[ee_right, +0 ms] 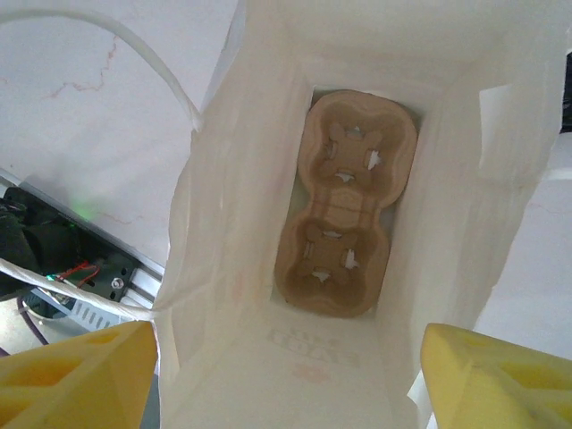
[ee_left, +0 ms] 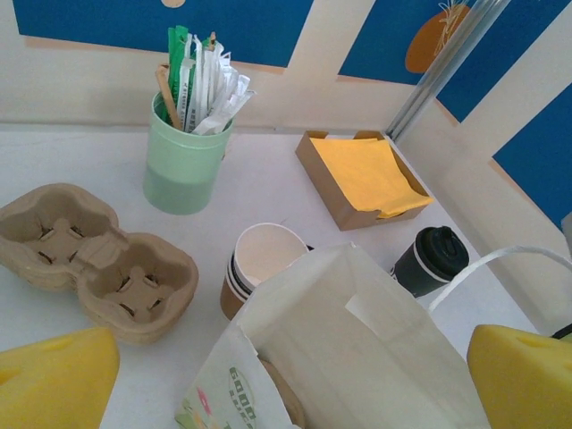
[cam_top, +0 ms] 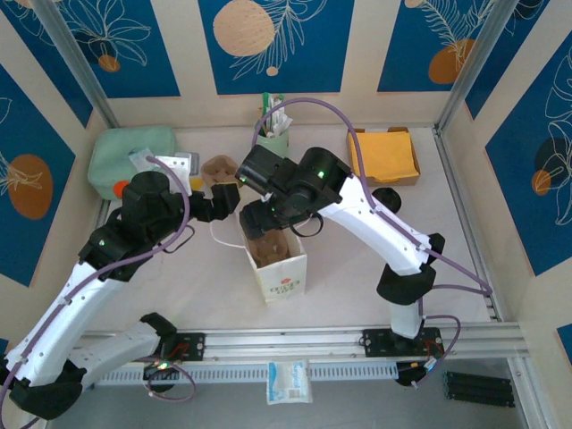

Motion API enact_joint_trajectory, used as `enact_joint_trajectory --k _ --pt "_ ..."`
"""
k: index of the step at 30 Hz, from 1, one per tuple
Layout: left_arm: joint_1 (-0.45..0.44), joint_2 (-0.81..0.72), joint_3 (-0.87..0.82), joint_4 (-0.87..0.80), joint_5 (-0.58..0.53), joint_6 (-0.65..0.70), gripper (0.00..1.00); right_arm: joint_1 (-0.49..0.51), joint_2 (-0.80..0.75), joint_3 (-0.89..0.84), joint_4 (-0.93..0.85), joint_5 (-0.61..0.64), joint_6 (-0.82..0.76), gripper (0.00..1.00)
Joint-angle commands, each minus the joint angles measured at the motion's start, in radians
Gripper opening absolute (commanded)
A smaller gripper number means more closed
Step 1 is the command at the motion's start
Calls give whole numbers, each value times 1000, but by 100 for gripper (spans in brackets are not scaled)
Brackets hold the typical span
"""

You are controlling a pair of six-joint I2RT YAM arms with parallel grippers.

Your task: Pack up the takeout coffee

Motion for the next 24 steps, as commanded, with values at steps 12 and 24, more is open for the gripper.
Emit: enact_joint_trajectory --k 12,24 --pt "-5 0 64 -14 -4 55 99 -20 10 57 -74 -40 -14 99" --pt "-4 20 127 -71 19 54 99 -50 -47 159 -143 -125 57 99"
